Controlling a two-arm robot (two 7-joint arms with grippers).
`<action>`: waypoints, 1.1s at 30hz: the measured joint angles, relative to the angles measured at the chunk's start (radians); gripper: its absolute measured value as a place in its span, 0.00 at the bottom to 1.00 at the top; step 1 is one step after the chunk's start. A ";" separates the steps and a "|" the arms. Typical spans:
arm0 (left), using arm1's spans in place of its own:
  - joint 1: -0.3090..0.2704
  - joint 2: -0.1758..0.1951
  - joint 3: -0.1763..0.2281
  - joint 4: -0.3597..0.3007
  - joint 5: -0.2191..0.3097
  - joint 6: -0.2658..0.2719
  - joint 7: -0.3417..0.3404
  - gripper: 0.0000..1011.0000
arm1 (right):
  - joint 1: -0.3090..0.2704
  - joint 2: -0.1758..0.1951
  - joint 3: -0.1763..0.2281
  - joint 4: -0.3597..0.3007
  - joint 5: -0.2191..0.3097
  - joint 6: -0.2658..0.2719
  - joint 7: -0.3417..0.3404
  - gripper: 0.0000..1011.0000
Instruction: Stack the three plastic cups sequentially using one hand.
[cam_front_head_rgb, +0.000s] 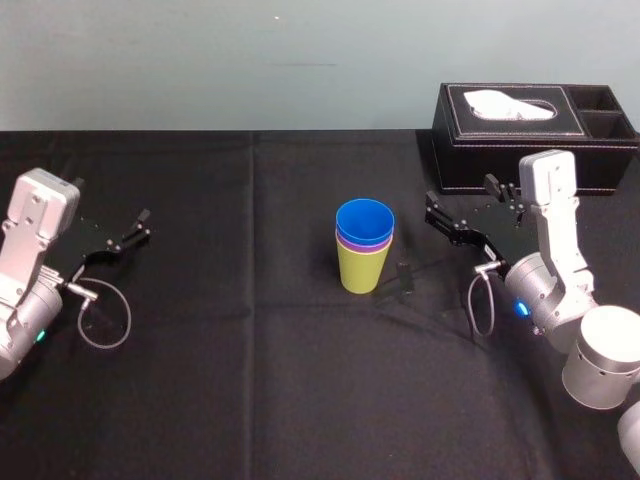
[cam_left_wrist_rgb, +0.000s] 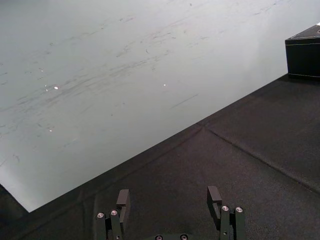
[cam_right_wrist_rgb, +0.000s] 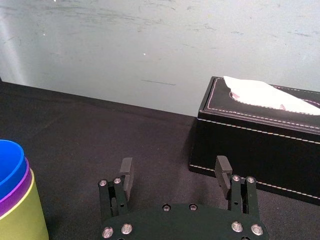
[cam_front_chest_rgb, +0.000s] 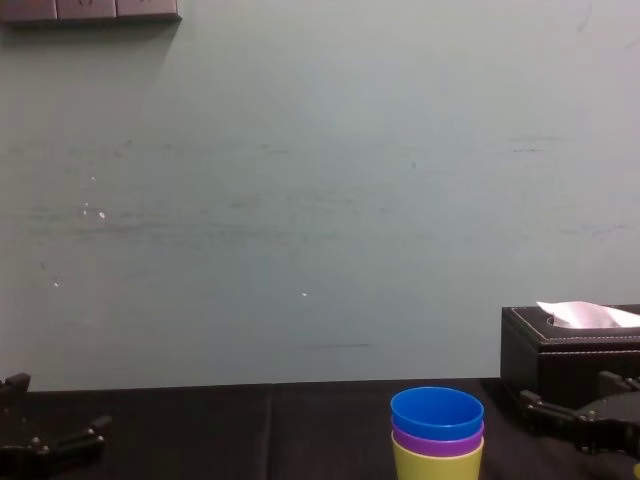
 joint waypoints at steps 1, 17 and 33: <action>0.000 0.000 0.000 0.000 0.000 0.000 0.000 1.00 | 0.000 0.000 0.000 0.000 0.000 0.000 0.000 0.99; 0.000 0.000 0.000 0.000 0.000 0.000 0.000 1.00 | 0.000 0.000 0.000 0.000 0.000 0.000 0.000 0.99; 0.000 0.000 0.000 0.000 0.000 0.000 0.000 1.00 | 0.000 0.000 0.000 0.000 0.000 0.000 0.000 0.99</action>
